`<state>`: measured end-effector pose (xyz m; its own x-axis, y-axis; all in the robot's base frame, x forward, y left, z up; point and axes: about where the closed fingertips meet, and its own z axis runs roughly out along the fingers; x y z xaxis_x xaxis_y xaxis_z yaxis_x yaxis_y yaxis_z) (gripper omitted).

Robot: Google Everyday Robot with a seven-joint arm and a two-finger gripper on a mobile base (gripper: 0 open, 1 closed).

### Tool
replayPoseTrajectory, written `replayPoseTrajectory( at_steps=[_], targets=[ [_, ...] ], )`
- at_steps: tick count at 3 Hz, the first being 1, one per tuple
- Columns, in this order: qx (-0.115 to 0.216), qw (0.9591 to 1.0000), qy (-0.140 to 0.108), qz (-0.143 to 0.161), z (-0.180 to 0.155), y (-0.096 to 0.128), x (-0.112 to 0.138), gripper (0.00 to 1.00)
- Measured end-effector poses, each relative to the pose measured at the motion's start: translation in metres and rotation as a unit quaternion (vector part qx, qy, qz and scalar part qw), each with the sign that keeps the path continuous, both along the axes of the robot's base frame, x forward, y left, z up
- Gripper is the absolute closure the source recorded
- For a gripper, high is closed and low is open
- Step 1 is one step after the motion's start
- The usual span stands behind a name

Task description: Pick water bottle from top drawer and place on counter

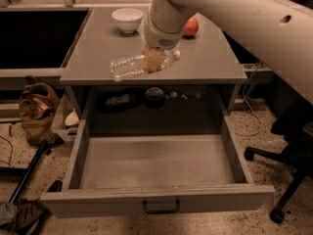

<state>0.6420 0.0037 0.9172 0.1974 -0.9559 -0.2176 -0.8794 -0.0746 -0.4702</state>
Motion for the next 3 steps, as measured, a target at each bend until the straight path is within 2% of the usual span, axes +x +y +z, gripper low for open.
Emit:
replayPoseTrajectory(
  at_steps=[1,2,3],
  targets=[
    [0.047,0.9982,-0.010,-0.037,0.011,-0.011,0.046,1.00],
    [0.075,0.9947,-0.005,-0.071,0.006,-0.017,0.080,1.00],
    [0.080,0.9925,0.018,-0.090,-0.013,-0.017,0.097,1.00]
  ],
)
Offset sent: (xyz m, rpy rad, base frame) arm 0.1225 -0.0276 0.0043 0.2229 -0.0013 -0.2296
